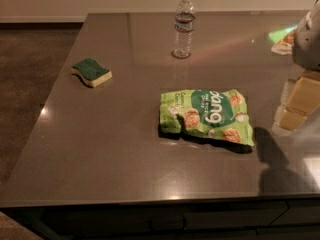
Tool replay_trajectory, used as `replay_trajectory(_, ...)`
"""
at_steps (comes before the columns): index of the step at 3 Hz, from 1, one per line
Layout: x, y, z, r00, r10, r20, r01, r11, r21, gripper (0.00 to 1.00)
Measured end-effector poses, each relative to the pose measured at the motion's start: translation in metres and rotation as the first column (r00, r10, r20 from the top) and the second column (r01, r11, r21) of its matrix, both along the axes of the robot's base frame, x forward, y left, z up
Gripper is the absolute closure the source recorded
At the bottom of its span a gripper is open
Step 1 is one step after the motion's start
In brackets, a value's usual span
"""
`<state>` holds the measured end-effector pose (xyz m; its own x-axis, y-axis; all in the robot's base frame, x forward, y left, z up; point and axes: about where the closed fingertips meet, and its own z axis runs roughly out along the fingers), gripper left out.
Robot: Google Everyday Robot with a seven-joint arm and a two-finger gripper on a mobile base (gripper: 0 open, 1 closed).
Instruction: Move green rice chip bag near sponge
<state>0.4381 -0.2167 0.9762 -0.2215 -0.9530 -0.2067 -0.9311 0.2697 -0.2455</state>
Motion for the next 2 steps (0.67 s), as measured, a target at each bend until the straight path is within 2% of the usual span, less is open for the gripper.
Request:
replay_trajectory(1, 0.004, 0.002, 0.001, 1.0000, -0.003, 0.006, 0.003, 1.000, 0.005, 0.00)
replay_trajectory(2, 0.023, 0.016, -0.009, 0.9998, 0.009, 0.016, -0.009, 1.000, 0.022, 0.00)
